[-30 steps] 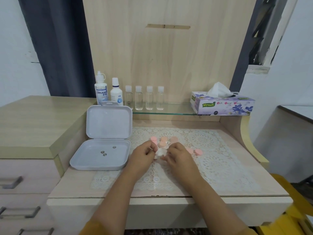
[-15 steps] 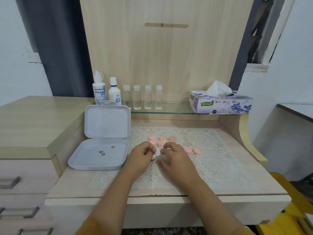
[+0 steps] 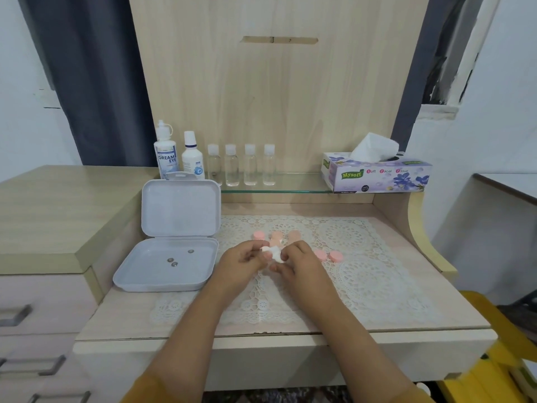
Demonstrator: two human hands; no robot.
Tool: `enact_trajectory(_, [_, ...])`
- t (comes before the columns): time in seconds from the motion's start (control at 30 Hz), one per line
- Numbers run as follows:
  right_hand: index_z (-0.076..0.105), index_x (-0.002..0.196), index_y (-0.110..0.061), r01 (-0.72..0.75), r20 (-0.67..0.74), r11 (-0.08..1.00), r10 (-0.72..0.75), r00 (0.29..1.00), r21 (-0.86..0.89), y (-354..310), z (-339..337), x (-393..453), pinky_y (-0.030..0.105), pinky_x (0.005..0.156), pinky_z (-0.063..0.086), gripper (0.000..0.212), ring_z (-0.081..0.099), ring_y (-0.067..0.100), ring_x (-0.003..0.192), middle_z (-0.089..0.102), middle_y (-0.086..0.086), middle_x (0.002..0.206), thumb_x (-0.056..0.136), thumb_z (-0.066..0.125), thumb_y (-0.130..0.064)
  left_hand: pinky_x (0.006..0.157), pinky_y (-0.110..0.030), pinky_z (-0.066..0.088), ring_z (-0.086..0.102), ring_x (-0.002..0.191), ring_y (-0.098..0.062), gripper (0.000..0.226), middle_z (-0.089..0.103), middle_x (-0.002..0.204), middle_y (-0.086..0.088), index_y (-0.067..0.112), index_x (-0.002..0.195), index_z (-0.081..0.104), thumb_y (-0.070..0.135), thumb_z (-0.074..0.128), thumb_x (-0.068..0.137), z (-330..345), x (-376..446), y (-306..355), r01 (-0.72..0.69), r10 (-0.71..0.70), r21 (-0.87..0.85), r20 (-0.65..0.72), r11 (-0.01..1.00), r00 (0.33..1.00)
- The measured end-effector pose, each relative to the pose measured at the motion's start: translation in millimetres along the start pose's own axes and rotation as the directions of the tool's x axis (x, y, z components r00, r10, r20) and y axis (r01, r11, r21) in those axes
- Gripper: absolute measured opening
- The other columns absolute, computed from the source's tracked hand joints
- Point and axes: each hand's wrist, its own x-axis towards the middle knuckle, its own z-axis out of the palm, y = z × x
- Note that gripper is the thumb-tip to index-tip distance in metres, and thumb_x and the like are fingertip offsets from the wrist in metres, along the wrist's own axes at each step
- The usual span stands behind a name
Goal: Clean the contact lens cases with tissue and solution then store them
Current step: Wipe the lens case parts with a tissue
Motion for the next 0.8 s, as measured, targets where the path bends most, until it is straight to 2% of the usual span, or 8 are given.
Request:
enact_trajectory(0.07, [0.054, 0.086, -0.022, -0.035, -0.022, 0.998, 0.036, 0.999, 0.058, 0.7, -2.2, 0.2, 0.012, 0.067, 0.037, 0.015, 0.048, -0.006, 0.081, 0.046, -0.016, 0.093, 0.087, 0.068, -0.026, 0.085, -0.027, 0.054, 0.065, 0.095, -0.02, 0.024, 0.068, 0.098, -0.008, 0.021, 0.104, 0.067, 0.004, 0.064, 0.088, -1.3, 0.3, -2.1, 0.005, -0.005, 0.007, -0.011, 1.0, 1.0])
enact_trajectory(0.13, [0.06, 0.102, -0.026, -0.034, -0.012, 0.994, 0.035, 0.999, 0.106, -0.1, -5.5, -0.4, 0.011, 0.072, 0.038, 0.017, 0.049, -0.008, 0.091, 0.048, -0.019, 0.102, 0.087, 0.068, -0.029, 0.08, -0.022, 0.054, 0.066, 0.094, -0.019, 0.027, 0.067, 0.098, -0.009, 0.018, 0.107, 0.067, 0.002, 0.067, 0.085, -1.4, 0.0, -2.3, 0.023, -0.024, -0.009, -0.032, 1.0, 0.999])
enact_trajectory(0.27, [0.064, 0.121, -0.033, 0.105, 0.056, 0.993, -0.108, 0.993, 0.053, 0.9, -3.6, -2.8, 0.023, 0.086, 0.043, 0.029, 0.047, 0.006, 0.107, 0.044, -0.014, 0.113, 0.095, 0.058, -0.022, 0.078, -0.024, 0.055, 0.071, 0.082, -0.02, 0.026, 0.072, 0.087, -0.013, 0.014, 0.102, 0.07, -0.003, 0.068, 0.082, -1.0, -1.9, 0.9, 0.037, -0.035, -0.109, 0.016, 0.993, 0.999])
enact_trajectory(0.4, [0.067, 0.117, -0.03, 0.113, 0.118, 0.994, -0.112, 0.987, -0.003, 3.1, -2.4, -1.2, 0.028, 0.092, 0.04, 0.024, 0.041, 0.011, 0.116, 0.039, -0.011, 0.116, 0.096, 0.056, -0.024, 0.084, -0.033, 0.057, 0.071, 0.082, -0.025, 0.025, 0.073, 0.085, -0.017, 0.015, 0.095, 0.069, -0.005, 0.069, 0.08, -0.3, -1.0, 0.9, 0.041, -0.04, -0.118, 0.016, 0.992, 0.999])
enact_trajectory(0.53, [0.072, 0.102, -0.025, 0.117, 0.08, 0.993, -0.117, 0.99, 0.003, 4.2, 0.0, -1.2, 0.031, 0.087, 0.043, 0.015, 0.045, 0.014, 0.109, 0.045, -0.008, 0.109, 0.092, 0.062, -0.02, 0.089, -0.036, 0.055, 0.072, 0.085, -0.025, 0.03, 0.073, 0.086, -0.016, 0.016, 0.098, 0.068, -0.004, 0.073, 0.076, 0.3, 1.0, -2.5, 0.08, -0.08, -0.071, -0.004, 0.994, 0.997])
enact_trajectory(0.63, [0.072, 0.103, -0.025, 0.122, 0.07, 0.992, -0.121, 0.99, -0.018, 6.3, 1.3, -1.4, 0.029, 0.084, 0.043, 0.015, 0.045, 0.014, 0.107, 0.045, -0.009, 0.109, 0.092, 0.062, -0.021, 0.091, -0.04, 0.054, 0.072, 0.086, -0.027, 0.027, 0.074, 0.087, -0.015, 0.01, 0.098, 0.07, -0.003, 0.075, 0.075, 0.1, 2.2, -4.1, 0.09, -0.091, -0.068, -0.011, 0.994, 0.996])
enact_trajectory(0.7, [0.07, 0.108, -0.025, 0.116, 0.099, 0.992, -0.111, 0.989, -0.043, 3.9, -0.9, -1.4, 0.027, 0.083, 0.04, 0.023, 0.043, 0.013, 0.108, 0.048, -0.007, 0.111, 0.093, 0.055, -0.033, 0.09, -0.04, 0.054, 0.072, 0.086, -0.027, 0.023, 0.074, 0.086, -0.015, 0.009, 0.095, 0.071, -0.002, 0.075, 0.075, 0.3, 1.2, -3.4, 0.082, -0.082, -0.074, 0.001, 0.994, 0.997])
enact_trajectory(0.8, [0.066, 0.117, -0.026, 0.155, 0.121, 0.976, -0.136, 0.983, -0.156, 1.7, -2.2, 1.0, 0.021, 0.077, 0.034, 0.06, 0.041, 0.01, 0.104, 0.052, -0.008, 0.111, 0.083, 0.028, -0.058, 0.089, -0.037, 0.055, 0.072, 0.087, -0.027, 0.022, 0.074, 0.087, -0.015, 0.01, 0.097, 0.073, -0.001, 0.073, 0.078, 0.6, -1.0, -1.4, 0.059, -0.058, -0.092, 0.012, 0.994, 0.998])
